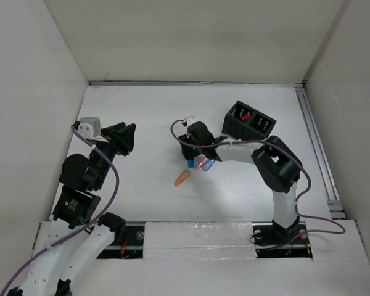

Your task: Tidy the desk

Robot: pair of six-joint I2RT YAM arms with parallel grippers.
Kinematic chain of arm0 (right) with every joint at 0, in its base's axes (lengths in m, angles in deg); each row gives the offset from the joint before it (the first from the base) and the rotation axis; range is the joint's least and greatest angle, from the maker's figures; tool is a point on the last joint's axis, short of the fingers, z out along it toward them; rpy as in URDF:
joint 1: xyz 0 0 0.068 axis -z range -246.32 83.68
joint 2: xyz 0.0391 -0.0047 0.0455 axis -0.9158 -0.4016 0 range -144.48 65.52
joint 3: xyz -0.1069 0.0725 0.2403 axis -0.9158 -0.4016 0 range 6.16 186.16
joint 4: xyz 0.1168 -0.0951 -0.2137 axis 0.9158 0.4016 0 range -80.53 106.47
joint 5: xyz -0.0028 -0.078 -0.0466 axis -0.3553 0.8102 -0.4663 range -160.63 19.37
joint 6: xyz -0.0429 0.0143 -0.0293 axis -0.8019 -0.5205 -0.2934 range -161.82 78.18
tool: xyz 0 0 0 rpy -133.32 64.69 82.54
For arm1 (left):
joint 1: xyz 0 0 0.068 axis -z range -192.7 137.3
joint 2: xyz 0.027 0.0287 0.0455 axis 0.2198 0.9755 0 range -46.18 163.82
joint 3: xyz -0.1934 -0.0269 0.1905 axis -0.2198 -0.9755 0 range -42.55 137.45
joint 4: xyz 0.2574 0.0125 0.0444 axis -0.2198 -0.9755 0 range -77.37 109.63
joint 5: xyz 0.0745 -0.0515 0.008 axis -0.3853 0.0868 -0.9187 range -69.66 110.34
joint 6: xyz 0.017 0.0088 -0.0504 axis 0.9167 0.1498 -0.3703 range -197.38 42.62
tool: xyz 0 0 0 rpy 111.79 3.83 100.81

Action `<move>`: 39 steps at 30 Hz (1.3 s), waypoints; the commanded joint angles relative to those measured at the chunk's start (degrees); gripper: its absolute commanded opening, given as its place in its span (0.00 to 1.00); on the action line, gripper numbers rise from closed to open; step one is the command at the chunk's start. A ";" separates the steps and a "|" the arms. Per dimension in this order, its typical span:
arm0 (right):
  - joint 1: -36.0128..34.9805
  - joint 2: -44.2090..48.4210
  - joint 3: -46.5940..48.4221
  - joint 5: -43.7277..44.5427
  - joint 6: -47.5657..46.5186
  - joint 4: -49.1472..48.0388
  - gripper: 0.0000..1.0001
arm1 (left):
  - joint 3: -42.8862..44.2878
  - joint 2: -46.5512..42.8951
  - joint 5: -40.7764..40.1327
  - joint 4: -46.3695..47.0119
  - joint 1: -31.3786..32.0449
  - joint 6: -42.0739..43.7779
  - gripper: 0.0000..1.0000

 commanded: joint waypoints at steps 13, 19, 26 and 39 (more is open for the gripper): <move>-2.11 -3.23 5.68 8.34 -1.33 5.24 0.13 | -0.50 -1.65 -2.47 2.48 0.19 -0.74 0.36; 2.71 3.71 4.11 -3.07 4.46 -10.79 0.07 | -0.59 -1.30 -2.91 2.48 0.19 -0.74 0.36; 13.61 16.10 2.60 -2.07 5.01 -18.50 0.06 | -0.50 -1.30 -2.13 2.39 0.19 -0.48 0.37; 27.50 18.05 0.67 17.83 -2.73 -18.66 0.05 | -0.59 -0.95 -0.54 2.48 0.19 -0.56 0.37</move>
